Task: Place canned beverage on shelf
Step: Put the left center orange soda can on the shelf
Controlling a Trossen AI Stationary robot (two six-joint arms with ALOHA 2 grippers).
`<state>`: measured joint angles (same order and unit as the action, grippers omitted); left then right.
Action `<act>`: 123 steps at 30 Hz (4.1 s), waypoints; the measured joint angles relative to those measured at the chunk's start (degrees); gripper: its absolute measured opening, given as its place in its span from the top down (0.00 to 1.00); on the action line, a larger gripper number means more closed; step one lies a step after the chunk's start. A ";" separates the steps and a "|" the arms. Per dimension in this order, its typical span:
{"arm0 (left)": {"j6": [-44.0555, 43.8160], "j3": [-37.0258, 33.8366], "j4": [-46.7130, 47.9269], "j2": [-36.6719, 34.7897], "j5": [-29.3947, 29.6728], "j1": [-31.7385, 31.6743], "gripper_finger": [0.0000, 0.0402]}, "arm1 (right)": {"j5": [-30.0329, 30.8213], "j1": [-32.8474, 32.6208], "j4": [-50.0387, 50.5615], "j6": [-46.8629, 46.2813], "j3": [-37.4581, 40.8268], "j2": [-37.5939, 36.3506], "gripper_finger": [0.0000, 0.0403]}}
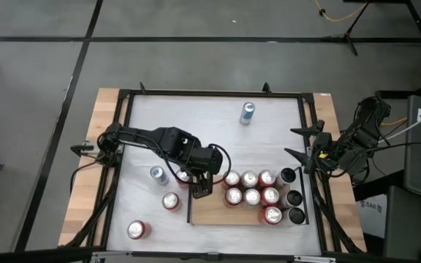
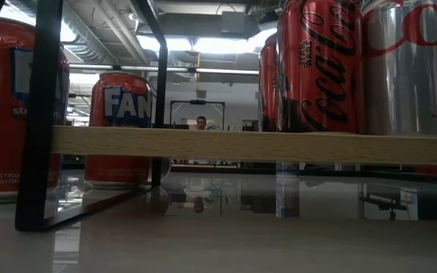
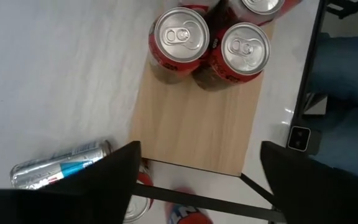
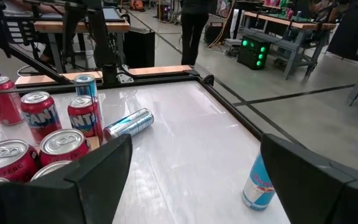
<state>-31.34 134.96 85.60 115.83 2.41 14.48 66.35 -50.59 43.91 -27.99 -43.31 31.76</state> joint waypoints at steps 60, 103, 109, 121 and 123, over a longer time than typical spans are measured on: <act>-55.30 -29.54 4.42 -1.52 -0.97 18.51 0.00 | -3.63 -0.01 -0.07 -0.02 0.00 -0.01 0.14; -65.86 -30.99 0.61 -1.60 5.91 18.71 0.00 | -3.45 0.01 -0.06 0.00 0.00 -0.01 0.14; -68.17 -31.62 -0.05 -1.25 6.13 18.05 0.00 | -3.45 0.01 -0.06 -0.02 0.00 0.00 0.14; -68.76 -33.48 -1.54 -1.36 6.70 18.56 0.00 | -3.43 0.01 -0.04 -0.01 -0.01 -0.01 0.14; -68.53 -33.51 -1.49 -1.36 6.70 18.56 0.00 | -3.43 -0.01 -0.04 0.00 0.00 0.01 0.14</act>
<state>-99.88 101.45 84.12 114.48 9.10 33.04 62.92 -50.61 43.88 -27.99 -43.31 31.77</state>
